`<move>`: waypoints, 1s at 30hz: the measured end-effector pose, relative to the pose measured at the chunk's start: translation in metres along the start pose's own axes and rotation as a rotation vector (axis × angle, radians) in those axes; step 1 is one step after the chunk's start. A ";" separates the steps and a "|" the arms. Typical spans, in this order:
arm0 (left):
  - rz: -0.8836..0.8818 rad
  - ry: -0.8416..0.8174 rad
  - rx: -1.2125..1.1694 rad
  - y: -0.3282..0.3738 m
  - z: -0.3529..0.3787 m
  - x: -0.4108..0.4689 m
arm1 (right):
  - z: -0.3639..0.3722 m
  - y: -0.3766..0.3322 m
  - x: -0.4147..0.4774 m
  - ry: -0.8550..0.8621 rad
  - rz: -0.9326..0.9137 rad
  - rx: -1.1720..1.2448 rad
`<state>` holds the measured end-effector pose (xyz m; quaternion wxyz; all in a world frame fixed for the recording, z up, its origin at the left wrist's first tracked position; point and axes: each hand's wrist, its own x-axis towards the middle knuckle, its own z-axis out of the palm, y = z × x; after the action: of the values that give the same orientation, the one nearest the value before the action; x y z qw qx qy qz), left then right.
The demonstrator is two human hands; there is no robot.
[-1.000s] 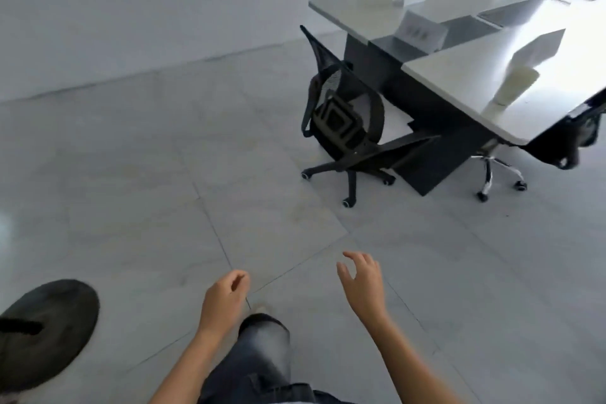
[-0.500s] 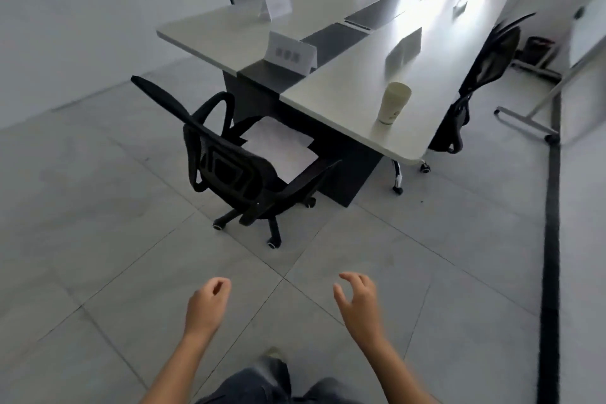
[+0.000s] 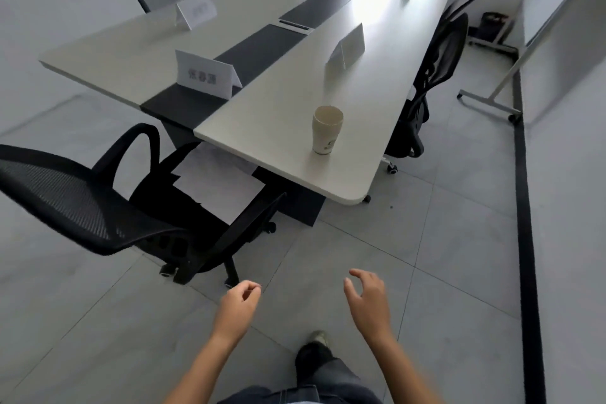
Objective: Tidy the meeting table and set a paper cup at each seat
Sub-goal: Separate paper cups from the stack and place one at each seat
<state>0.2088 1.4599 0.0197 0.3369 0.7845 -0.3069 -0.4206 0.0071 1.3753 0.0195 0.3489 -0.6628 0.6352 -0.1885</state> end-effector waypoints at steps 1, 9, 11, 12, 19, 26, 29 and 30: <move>-0.012 0.040 -0.013 0.010 0.004 0.010 | -0.008 -0.001 0.018 0.002 -0.010 -0.003; 0.018 0.152 0.010 0.059 0.038 0.049 | -0.037 -0.004 0.109 -0.056 -0.056 -0.007; 0.023 0.190 0.021 0.067 0.034 0.058 | -0.037 -0.012 0.127 -0.062 -0.075 0.011; 0.028 0.214 0.022 0.073 0.030 0.064 | -0.037 -0.019 0.136 -0.057 -0.092 0.022; 0.209 0.143 0.044 0.134 0.014 0.149 | -0.051 -0.085 0.204 0.123 -0.260 0.038; 0.298 -0.102 0.146 0.180 0.014 0.241 | -0.045 -0.140 0.253 0.076 -0.421 -0.232; 0.333 -0.206 0.211 0.187 0.010 0.266 | -0.033 -0.152 0.268 0.005 -0.365 -0.421; 0.353 -0.235 0.224 0.191 0.009 0.273 | -0.030 -0.154 0.271 0.018 -0.338 -0.452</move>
<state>0.2883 1.1375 0.0428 0.2782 0.6969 -0.5210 -0.4068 0.1291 1.0967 0.0960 0.1501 -0.8185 0.5447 -0.1036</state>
